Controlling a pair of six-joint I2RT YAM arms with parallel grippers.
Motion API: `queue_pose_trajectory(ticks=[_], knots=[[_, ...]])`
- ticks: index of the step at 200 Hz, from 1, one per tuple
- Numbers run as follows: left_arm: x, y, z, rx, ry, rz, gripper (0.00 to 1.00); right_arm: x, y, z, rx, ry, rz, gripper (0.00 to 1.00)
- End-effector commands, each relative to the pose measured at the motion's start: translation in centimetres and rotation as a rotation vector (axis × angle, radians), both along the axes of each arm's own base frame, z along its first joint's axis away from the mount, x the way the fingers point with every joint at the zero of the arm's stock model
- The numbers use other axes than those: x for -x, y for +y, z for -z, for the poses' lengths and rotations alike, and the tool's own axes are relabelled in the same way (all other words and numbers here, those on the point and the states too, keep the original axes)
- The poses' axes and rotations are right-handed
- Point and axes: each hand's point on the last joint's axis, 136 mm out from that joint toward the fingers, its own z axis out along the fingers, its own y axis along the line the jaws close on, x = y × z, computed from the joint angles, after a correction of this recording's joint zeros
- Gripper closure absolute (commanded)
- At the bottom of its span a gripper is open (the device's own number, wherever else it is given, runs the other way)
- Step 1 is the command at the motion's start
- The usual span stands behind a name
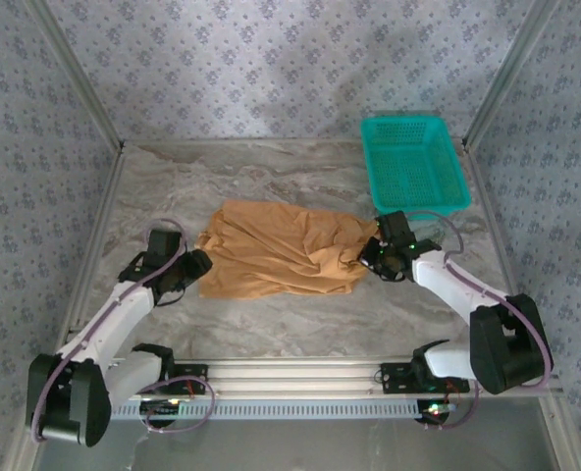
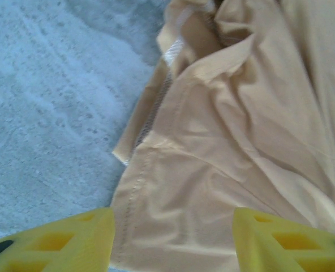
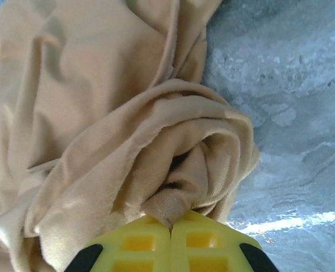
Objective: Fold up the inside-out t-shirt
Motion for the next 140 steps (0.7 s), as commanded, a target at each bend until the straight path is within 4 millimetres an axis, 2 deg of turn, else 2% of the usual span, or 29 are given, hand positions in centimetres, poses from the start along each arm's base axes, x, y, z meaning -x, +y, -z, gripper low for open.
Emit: queue_pose_trajectory(ticks=[1,26,47,62,98,132,140], knots=[[0.1,-0.4,0.8,0.016,0.061,0.009,0.44,-0.9,0.4,-3.5,-0.007,-0.07,-0.039,1.0],[-0.8,-0.6,1.7,0.014,0.082,0.012,0.48,0.2,0.9,-7.3,-0.042,-0.113,-0.102,1.0],[-2.1,-0.7,1.7,0.011,0.077,0.013,0.63,1.9,0.9,-9.5,-0.09,-0.13,-0.134,1.0],[-2.9,-0.7,1.5,0.011,0.075,0.01,0.68,2.5,0.5,-10.7,-0.118,-0.158,-0.131,1.0],[-4.3,-0.4,1.2,0.003,0.077,0.012,0.71,3.0,-0.2,-10.8,-0.172,-0.171,-0.115,1.0],[-4.7,0.9,1.8,-0.015,0.102,-0.013,0.71,2.9,-0.5,-10.2,-0.185,-0.164,-0.101,1.0],[-4.8,1.0,1.9,-0.014,0.105,-0.017,0.72,2.3,-0.5,-10.6,-0.19,-0.188,-0.101,1.0]])
